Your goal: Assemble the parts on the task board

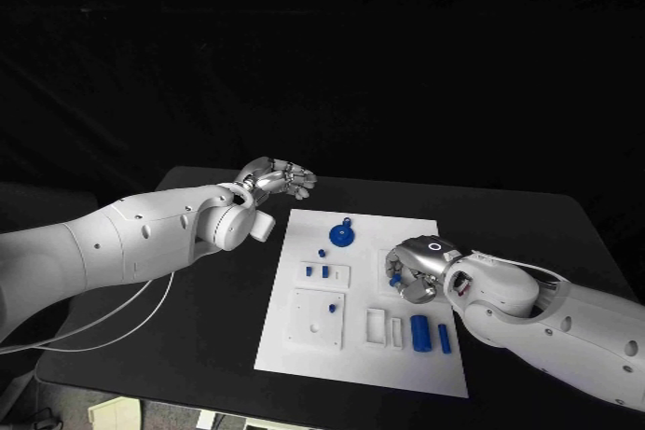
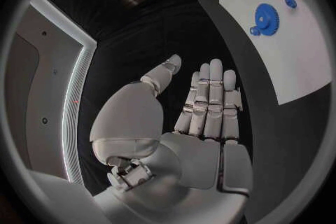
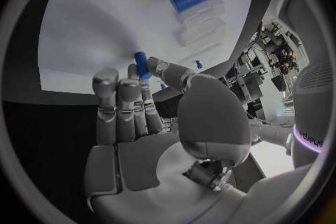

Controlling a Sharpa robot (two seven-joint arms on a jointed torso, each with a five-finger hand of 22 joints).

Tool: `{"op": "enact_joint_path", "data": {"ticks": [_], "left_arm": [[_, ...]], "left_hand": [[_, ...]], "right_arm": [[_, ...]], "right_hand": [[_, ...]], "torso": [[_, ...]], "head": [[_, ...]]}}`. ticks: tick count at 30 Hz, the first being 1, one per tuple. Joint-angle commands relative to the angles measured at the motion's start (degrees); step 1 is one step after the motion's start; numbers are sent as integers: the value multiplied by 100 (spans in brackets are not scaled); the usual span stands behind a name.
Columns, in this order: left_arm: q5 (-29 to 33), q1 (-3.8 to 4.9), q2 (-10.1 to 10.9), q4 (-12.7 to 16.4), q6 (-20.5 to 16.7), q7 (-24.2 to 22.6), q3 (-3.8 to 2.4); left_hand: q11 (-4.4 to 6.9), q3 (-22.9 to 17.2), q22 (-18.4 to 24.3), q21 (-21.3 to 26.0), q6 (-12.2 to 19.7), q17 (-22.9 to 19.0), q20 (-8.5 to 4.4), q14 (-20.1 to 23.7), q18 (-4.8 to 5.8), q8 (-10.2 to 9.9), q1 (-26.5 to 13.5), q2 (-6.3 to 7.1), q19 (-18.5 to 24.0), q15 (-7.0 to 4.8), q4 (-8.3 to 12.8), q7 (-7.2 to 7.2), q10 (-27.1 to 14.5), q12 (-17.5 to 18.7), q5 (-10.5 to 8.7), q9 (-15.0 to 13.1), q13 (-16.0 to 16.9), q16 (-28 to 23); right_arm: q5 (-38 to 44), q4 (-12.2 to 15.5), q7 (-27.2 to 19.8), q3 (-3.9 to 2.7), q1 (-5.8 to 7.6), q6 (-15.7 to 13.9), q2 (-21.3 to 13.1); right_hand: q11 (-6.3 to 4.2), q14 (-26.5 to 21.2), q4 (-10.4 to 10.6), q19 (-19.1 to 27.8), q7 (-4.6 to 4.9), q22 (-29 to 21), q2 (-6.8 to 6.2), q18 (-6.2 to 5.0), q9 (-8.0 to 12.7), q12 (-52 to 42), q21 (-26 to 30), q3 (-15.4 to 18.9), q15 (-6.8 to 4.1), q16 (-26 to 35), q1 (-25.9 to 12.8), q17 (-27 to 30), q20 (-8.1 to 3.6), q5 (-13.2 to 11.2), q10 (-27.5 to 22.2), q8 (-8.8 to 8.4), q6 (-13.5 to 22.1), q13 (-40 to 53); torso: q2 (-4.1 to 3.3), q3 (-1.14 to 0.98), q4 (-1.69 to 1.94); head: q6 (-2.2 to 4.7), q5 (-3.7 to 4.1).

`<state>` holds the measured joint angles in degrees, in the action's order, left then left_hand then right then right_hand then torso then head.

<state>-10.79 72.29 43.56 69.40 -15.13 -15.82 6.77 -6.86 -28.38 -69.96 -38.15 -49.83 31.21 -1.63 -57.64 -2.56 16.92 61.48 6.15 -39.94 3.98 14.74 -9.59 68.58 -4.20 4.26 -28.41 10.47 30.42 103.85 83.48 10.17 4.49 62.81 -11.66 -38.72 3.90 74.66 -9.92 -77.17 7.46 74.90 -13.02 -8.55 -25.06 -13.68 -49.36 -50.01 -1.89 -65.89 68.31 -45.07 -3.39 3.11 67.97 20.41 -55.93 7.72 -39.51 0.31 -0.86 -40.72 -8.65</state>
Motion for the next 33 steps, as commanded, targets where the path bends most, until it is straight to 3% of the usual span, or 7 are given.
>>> {"op": "enact_joint_path", "data": {"ticks": [1,20,30,33], "left_arm": [[28,12,-5,11,72,-33,-5],[28,12,-12,19,77,-34,-5],[28,12,-24,7,83,-35,-5],[28,12,-23,6,81,-36,-5]], "left_hand": [[2,26,-9,22,54,8,6,-33,-41,35,-38,-26,-52,13,-10,3,16,1,-10,10,-9,-25],[1,29,-13,28,63,22,7,-36,-41,32,-47,-29,-54,14,-19,0,14,2,-12,13,-15,-39],[1,30,-15,31,66,29,6,-38,-41,32,-49,-30,-55,14,-22,-2,13,3,-11,15,-17,-45],[1,30,-16,32,67,32,6,-38,-41,32,-49,-31,-56,14,-22,-2,13,3,-11,15,-18,-47]], "right_arm": [[227,4,14,3,-8,-86,6],[466,177,90,-1,-21,-516,-54],[574,596,137,-220,-15,-568,-185],[567,733,131,-257,-12,-591,-180]], "right_hand": [[-6,-5,-51,13,-24,120,114,-645,-20,-47,-34,-96,-72,-38,31,3,-36,-31,97,55,-87,27],[-113,-12,-139,14,-114,116,189,-645,-101,-188,-123,-193,-176,-58,19,0,-86,-32,361,169,-294,111],[-126,-9,-132,11,-125,114,178,-645,-119,-204,-133,-203,-189,-59,31,1,-93,-32,388,183,-316,127],[-128,-8,-128,10,-127,113,174,-645,-123,-207,-135,-204,-191,-60,32,2,-94,-32,393,185,-320,130]], "torso": [[-2,4,2],[0,8,3],[2,6,1],[3,6,-4]], "head": [[-11,7],[-8,-3],[-15,-64],[-23,-74]]}}
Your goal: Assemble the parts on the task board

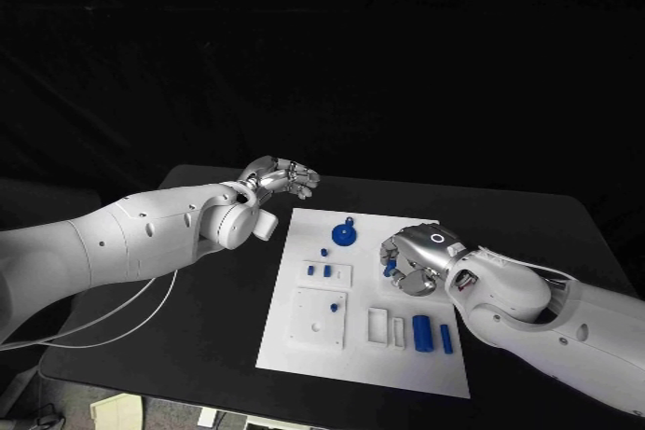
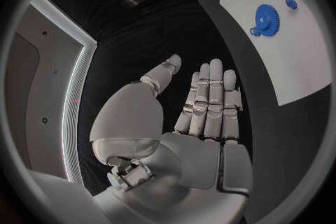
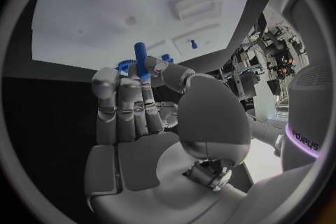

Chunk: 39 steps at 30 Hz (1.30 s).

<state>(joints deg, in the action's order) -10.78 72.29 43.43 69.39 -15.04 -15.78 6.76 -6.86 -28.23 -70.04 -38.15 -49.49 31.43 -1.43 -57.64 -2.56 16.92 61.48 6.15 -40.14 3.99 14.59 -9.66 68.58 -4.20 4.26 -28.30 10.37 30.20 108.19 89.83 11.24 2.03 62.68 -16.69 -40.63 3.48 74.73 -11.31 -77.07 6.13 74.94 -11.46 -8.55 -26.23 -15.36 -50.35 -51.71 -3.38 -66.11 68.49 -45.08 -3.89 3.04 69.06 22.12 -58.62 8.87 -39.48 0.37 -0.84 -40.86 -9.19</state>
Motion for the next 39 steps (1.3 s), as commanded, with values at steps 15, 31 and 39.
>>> {"op": "enact_joint_path", "data": {"ticks": [15,31,39], "left_arm": [[28,12,-82,6,70,-39,-6],[28,12,-146,-12,95,-38,-6],[28,11,-167,-35,102,-39,-6]], "left_hand": [[1,15,-12,36,33,20,-15,-41,-42,34,-46,-31,-37,13,-7,5,14,2,-11,6,-11,-34],[1,16,-16,41,33,32,-14,-43,-41,37,-50,-35,-39,13,-12,4,14,2,-11,7,-15,-45],[1,16,-18,43,33,38,-14,-45,-41,38,-51,-38,-39,13,-13,4,15,2,-11,8,-17,-50]], "right_arm": [[-43,234,-109,63,-98,6,891],[163,-219,-190,188,-642,86,1520],[171,-317,-192,310,-668,131,1542]], "right_hand": [[-89,-16,18,-1,4,108,13,-645,-12,-39,-39,-39,-46,-37,15,4,-47,-25,284,14,-51,19],[-91,-24,12,5,8,103,28,-645,-19,-33,-37,-55,-50,-29,25,9,-60,-24,273,7,-35,24],[-92,-26,8,5,9,101,30,-645,-22,-32,-37,-59,-51,-28,25,10,-65,-24,272,6,-32,26]], "torso": [[-1,6,-2],[-4,8,6],[-2,3,-4]], "head": [[11,-125],[-12,-269],[-53,-304]]}}
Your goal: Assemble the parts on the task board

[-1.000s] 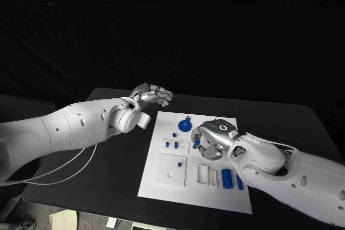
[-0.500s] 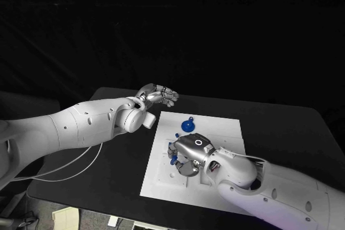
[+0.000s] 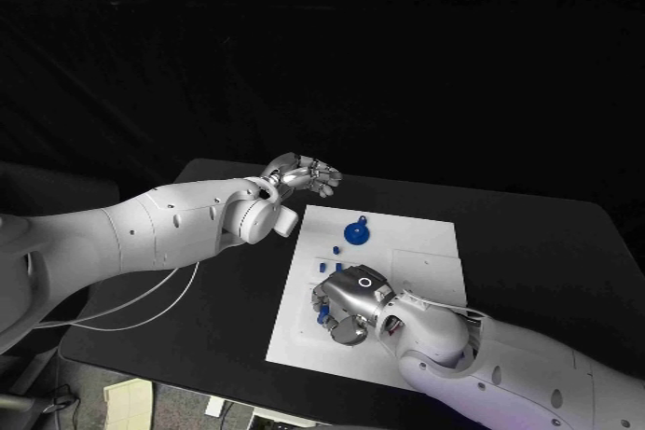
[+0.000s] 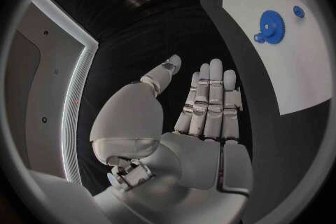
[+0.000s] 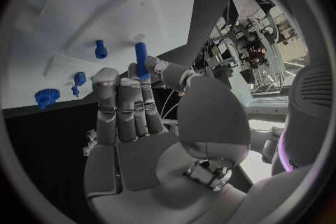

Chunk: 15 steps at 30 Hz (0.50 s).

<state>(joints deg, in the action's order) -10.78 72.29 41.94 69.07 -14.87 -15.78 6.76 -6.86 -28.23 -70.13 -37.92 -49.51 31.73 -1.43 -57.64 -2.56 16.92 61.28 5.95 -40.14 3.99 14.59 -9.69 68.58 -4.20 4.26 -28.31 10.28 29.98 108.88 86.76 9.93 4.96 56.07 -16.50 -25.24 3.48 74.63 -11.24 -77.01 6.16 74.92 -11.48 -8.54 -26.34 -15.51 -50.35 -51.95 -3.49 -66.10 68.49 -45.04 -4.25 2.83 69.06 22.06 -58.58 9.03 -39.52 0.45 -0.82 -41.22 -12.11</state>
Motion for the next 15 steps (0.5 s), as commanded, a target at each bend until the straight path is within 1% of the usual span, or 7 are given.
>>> {"op": "enact_joint_path", "data": {"ticks": [1,6,12,15], "left_arm": [[28,11,-18,-5,86,-39,-6],[28,11,-16,-8,86,-39,-5],[28,11,-17,-7,96,-33,-5],[28,10,-13,-10,96,-30,-5]], "left_hand": [[1,16,-8,21,36,9,-14,-45,-41,38,-31,-18,-39,13,-13,7,15,2,-11,9,-8,-30],[1,17,-10,22,37,12,-14,-46,-41,38,-32,-19,-40,13,-14,6,15,2,-11,10,-9,-33],[0,18,-11,24,39,17,-14,-47,-41,38,-33,-20,-40,13,-15,6,14,2,-12,10,-10,-37],[0,18,-12,25,39,19,-14,-47,-41,38,-34,-21,-40,13,-16,6,14,2,-12,11,-11,-39]], "right_arm": [[103,-17,-61,26,-9,122,2],[104,4,-46,48,-34,139,-36],[198,-15,-10,49,-41,133,-57],[213,-19,2,49,-41,145,-58]], "right_hand": [[-92,-16,0,0,7,103,32,-646,-11,-17,-37,-35,-40,-29,25,5,-31,-3,272,11,-36,11],[-93,-17,-2,0,7,103,34,-646,-13,-17,-37,-37,-40,-28,25,6,-33,-3,272,11,-35,12],[-93,-18,-5,1,8,102,33,-646,-16,-16,-37,-40,-40,-27,24,7,-36,-3,271,11,-34,13],[-93,-18,-7,1,7,102,33,-646,-17,-16,-37,-41,-40,-27,24,7,-37,-3,271,11,-35,14]], "torso": [[2,-5,-6],[2,-12,-4],[4,-19,-12],[3,-19,-5]], "head": [[-22,-14],[-43,-17],[-49,-18],[-53,-17]]}}
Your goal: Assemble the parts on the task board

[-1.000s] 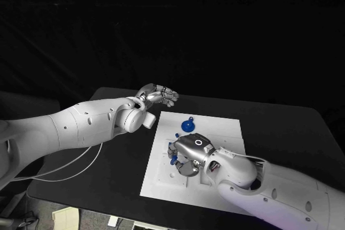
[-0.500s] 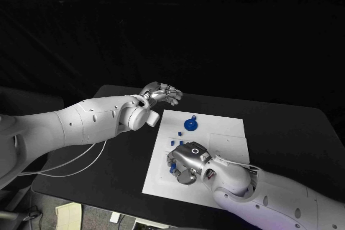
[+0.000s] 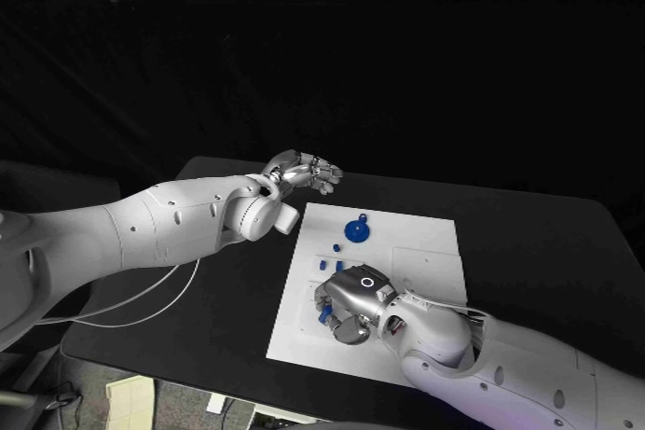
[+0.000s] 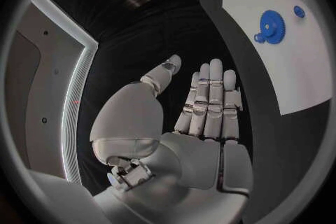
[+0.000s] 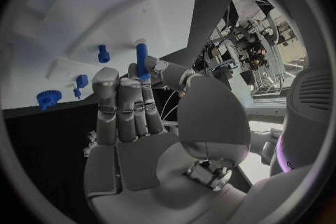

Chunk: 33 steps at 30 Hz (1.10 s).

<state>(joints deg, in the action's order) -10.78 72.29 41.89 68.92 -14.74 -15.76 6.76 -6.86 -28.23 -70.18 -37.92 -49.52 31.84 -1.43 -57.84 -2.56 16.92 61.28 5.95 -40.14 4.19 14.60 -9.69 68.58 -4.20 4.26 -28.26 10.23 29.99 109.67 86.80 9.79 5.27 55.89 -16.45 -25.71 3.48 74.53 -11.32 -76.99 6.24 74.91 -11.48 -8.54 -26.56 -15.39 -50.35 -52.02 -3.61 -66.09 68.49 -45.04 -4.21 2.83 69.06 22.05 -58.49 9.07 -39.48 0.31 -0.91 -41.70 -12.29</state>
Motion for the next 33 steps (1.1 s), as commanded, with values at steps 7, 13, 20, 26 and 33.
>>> {"op": "enact_joint_path", "data": {"ticks": [7,13,20,26,33], "left_arm": [[27,10,-6,-3,86,-28,-5],[27,10,-3,-6,86,-28,-5],[27,10,-1,-9,85,-28,-5],[27,10,1,-8,87,-29,-5],[27,10,-1,-9,88,-30,-5]], "left_hand": [[0,20,-9,27,41,13,-14,-28,-41,38,-37,-22,-41,-7,-17,5,13,2,-13,6,-8,-44],[-1,21,-10,29,42,18,-14,-28,-41,39,-38,-23,-41,-7,-19,5,13,3,-13,7,-9,-48],[-1,21,-12,31,43,22,-14,-29,-41,39,-39,-24,-42,-7,-20,5,13,3,-13,8,-11,-53],[-1,22,-14,33,43,27,-14,-30,-41,40,-40,-26,-42,-7,-21,5,12,3,-12,8,-12,-57],[-1,22,-15,34,43,30,-14,-31,-41,40,-41,-27,-43,-7,-22,5,12,3,-12,9,-13,-59]], "right_arm": [[150,-4,26,18,-22,177,-55],[143,10,28,19,-22,198,-67],[142,30,32,19,-23,169,-82],[141,46,20,19,-30,55,-93],[133,105,15,18,-38,-76,-118]], "right_hand": [[-94,-8,-3,-1,-1,102,32,-646,1,-28,-37,-38,-30,-28,24,8,-44,-3,272,13,-45,13],[-94,-8,-5,-1,-2,102,32,-646,-2,-29,-38,-41,-30,-28,23,8,-46,-3,273,14,-45,15],[-94,-8,-7,0,-2,101,35,-646,-5,-29,-38,-45,-30,-28,21,8,-47,-3,273,15,-46,17],[-95,-7,-9,0,-3,101,36,-646,-8,-30,-38,-47,-31,-28,20,9,-49,-3,275,15,-47,18],[-96,-6,-11,-1,-4,101,34,-646,-12,-32,-40,-51,-32,-29,18,9,-52,-3,280,18,-51,22]], "torso": [[-2,-2,5],[1,4,5],[0,4,7],[-2,5,6],[1,4,7]], "head": [[-21,3],[-30,-3],[-36,-9],[-38,-11],[-33,-14]]}}
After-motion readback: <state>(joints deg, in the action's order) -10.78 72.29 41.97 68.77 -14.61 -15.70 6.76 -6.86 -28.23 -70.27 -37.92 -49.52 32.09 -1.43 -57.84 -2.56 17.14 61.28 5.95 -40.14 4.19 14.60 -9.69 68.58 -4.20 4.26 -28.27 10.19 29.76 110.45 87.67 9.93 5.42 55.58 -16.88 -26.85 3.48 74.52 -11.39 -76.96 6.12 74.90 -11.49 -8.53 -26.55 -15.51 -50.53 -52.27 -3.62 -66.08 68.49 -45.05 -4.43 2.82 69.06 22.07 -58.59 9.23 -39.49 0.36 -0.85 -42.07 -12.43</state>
